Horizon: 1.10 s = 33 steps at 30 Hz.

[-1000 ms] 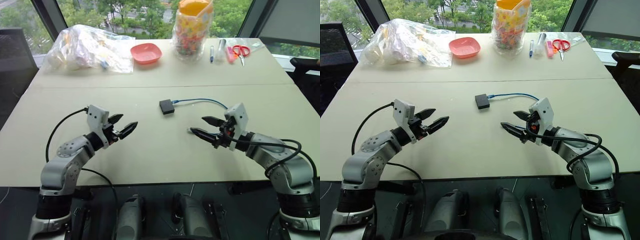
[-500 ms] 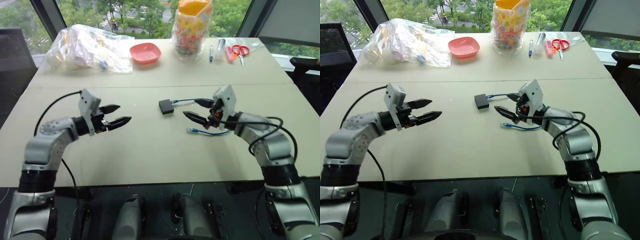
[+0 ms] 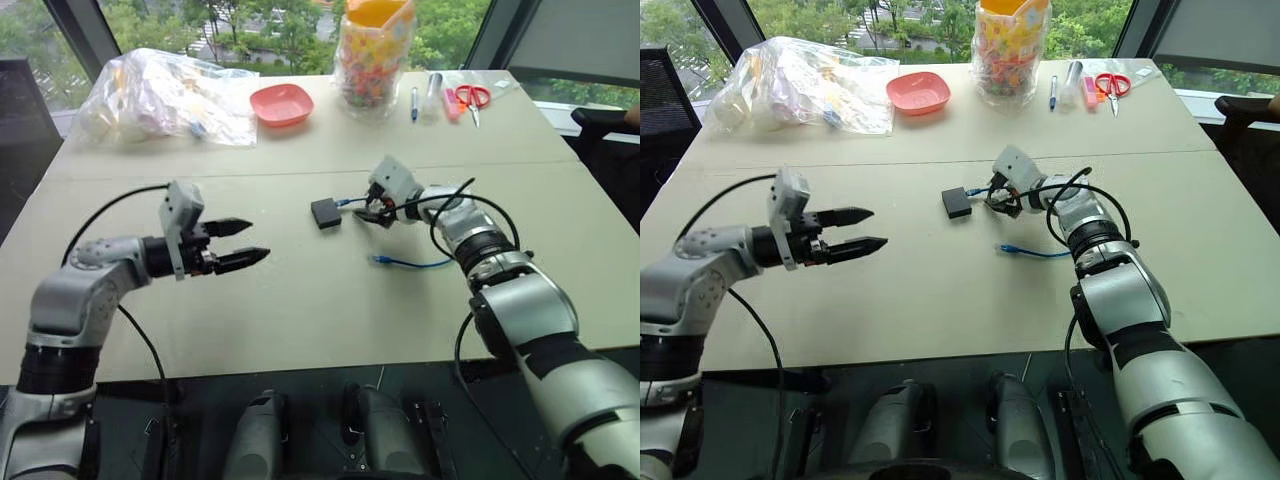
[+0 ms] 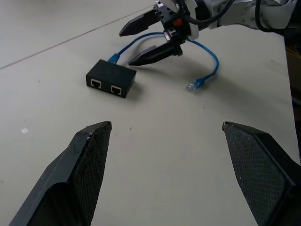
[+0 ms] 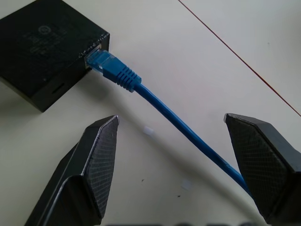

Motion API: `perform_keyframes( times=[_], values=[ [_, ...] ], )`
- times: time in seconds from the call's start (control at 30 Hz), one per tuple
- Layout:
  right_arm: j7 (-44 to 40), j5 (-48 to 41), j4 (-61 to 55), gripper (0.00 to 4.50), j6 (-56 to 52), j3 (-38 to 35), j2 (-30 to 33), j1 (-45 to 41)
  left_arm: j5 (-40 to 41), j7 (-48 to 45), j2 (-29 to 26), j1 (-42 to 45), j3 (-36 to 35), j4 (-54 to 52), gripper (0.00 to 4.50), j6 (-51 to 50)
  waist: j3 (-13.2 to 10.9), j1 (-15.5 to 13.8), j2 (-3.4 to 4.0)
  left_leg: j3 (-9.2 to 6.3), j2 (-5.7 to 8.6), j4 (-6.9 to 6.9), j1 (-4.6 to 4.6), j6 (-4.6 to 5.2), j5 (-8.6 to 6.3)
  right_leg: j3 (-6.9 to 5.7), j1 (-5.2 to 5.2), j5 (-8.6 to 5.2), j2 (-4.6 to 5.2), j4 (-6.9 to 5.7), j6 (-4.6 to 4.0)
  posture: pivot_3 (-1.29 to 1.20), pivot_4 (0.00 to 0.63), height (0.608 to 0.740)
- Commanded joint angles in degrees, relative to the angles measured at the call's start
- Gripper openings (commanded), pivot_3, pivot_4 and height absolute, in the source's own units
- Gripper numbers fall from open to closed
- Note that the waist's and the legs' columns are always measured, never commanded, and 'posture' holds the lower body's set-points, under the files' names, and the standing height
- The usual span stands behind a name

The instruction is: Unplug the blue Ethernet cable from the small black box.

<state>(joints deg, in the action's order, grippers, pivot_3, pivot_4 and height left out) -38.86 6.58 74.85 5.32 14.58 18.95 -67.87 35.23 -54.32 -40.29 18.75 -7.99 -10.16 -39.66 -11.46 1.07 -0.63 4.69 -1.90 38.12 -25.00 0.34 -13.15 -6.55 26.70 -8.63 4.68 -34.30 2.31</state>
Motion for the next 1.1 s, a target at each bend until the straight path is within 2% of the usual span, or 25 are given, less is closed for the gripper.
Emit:
perform_keyframes(
  times=[0.03, 0.13, 0.3, 0.33, 0.47, 0.67, 0.83, 0.97, 1.1],
  values=[
    [4.67, 4.84, 3.07, 3.74, -0.39, 1.02, -4.00, -1.85, 1.75, 4.47, 1.14, -1.82, -3.43, -6.00, 3.91, -0.48, 0.03, 0.15, -0.04, -0.01, -0.02, 0.00, 0.12, -0.02, 0.01, 0.04, -0.06, -0.01, 0.00, -0.01, 0.02, 0.00, 0.150, 0.740],
    [10.94, 6.47, 3.93, 2.89, -1.06, -0.56, -6.42, -2.94, 1.89, 7.55, 2.16, -2.88, -4.27, -7.47, 3.95, -1.12, 0.03, 0.32, -0.03, -0.01, -0.07, -0.01, 0.67, -0.07, 0.02, 0.05, -0.50, -0.15, -0.02, -0.02, -0.15, 0.00, 0.150, 0.740],
    [9.57, 8.91, 4.26, 0.21, -0.44, -1.25, -9.54, -3.52, 2.12, 11.40, 2.30, -5.29, -6.16, -9.95, 3.95, -1.82, 0.03, 0.34, -0.03, -0.07, -0.17, 0.00, 0.73, -0.22, 0.12, 0.06, -0.46, -0.09, -0.07, -0.14, -0.27, 0.00, 0.150, 0.740],
    [9.17, 9.14, 4.26, 0.06, -0.36, -1.57, -9.72, -3.53, 2.32, 11.60, 2.15, -5.62, -6.33, -10.24, 3.95, -1.86, 0.03, 0.26, -0.03, -0.06, -0.17, 0.00, 0.73, -0.22, 0.13, 0.09, -0.44, -0.09, -0.07, -0.18, -0.28, 0.00, 0.150, 0.740],
    [5.10, 9.75, 3.71, 0.06, 1.33, -2.12, -9.39, -3.48, 2.28, 12.14, 1.66, -7.72, -7.69, -10.18, 3.95, -1.32, 0.04, 0.29, -0.03, -0.03, -0.15, -0.01, 0.69, -0.22, 0.13, 0.11, -0.40, -0.09, -0.07, -0.16, -0.26, 0.00, 0.150, 0.740],
    [12.65, 13.90, -0.40, 0.06, 12.90, 0.29, -4.24, -3.28, 1.46, 11.57, 2.72, -2.68, -7.36, -2.16, 3.95, 1.35, 0.01, -0.31, 0.00, -0.06, -0.10, -0.03, 0.60, -0.22, 0.13, 0.10, -0.30, -0.10, -0.11, -0.16, -0.26, 0.00, 0.150, 0.740],
    [21.06, 16.74, -10.45, 0.06, 19.50, 1.63, -1.10, 0.64, 5.78, 5.86, 5.98, 9.58, -6.94, 12.68, 3.95, -0.01, 0.03, -0.26, -0.04, -0.08, -0.01, -0.02, 0.54, -0.22, 0.13, 0.10, -0.37, -0.10, -0.04, -0.04, -0.23, 0.00, 0.150, 0.740],
    [30.75, 22.84, -23.03, 0.06, 19.50, 3.64, 1.44, 6.30, 3.84, -0.10, 9.76, 21.05, -3.75, 28.88, 3.95, 1.70, 0.03, -0.39, -0.04, 0.00, 0.01, -0.07, 0.54, -0.20, 0.12, 0.11, -0.36, -0.01, -0.05, -0.05, 0.02, 0.00, 0.150, 0.740],
    [36.40, 26.75, -33.18, 0.06, 17.06, 3.68, 3.15, 10.59, 0.60, -4.99, 13.75, 33.16, -2.64, 47.01, 3.95, 6.01, 0.02, -0.24, -0.06, 0.15, 0.04, -0.08, 0.51, -0.20, 0.13, 0.09, -0.32, -0.03, -0.06, -0.09, 0.06, 0.00, 0.150, 0.740]
  ],
)
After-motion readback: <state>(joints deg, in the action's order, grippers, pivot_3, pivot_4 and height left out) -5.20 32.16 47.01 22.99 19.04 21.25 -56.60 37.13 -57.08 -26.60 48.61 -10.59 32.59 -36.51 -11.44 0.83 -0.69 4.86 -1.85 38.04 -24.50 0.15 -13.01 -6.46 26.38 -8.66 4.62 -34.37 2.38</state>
